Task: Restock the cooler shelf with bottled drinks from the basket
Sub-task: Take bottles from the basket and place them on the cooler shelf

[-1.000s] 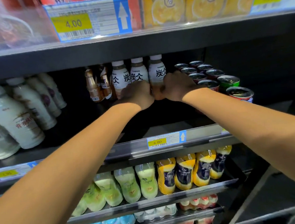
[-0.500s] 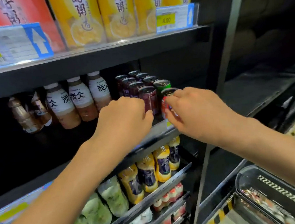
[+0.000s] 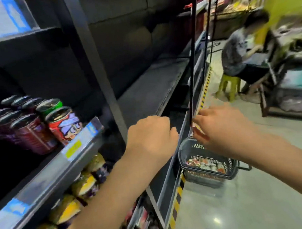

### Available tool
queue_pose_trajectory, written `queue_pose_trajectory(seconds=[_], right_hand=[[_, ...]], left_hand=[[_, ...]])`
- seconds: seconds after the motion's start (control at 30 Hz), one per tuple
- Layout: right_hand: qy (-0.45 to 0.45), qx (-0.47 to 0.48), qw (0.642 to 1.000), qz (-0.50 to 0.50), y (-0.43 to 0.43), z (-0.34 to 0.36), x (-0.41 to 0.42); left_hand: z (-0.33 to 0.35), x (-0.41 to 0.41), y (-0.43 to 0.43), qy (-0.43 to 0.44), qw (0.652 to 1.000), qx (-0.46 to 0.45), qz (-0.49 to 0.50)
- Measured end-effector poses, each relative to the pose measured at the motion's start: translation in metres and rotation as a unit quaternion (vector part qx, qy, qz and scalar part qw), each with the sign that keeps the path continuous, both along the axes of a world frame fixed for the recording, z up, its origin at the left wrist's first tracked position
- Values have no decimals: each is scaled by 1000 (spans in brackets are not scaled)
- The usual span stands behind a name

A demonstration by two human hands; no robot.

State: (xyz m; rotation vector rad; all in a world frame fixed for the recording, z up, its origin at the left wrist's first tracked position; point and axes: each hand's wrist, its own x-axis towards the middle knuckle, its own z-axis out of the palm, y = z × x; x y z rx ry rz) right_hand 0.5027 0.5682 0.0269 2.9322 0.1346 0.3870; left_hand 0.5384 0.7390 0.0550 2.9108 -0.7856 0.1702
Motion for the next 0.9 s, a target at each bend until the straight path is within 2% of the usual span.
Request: queue_pose_trajectory(seconds=[0.1, 0.23, 0.37, 0.53, 0.7, 0.9], right_hand=[[35, 11, 998, -42, -34, -23, 2], [85, 34, 989, -116, -86, -63, 15], [149, 62, 972, -172, -143, -109, 45], [228, 96, 948, -202, -215, -148, 102], [269, 128, 934, -198, -284, -181, 166], [343, 169, 900, -209, -332, -230, 224]], left_hand=[[-26, 21, -37, 22, 999, 6, -38], [-68, 62, -84, -47, 996, 4, -70], [-115, 108, -141, 79, 992, 38, -88], [-165, 182, -216, 141, 986, 59, -71], [-215, 260, -283, 179, 980, 79, -33], [-277, 300, -332, 265, 954, 134, -32]])
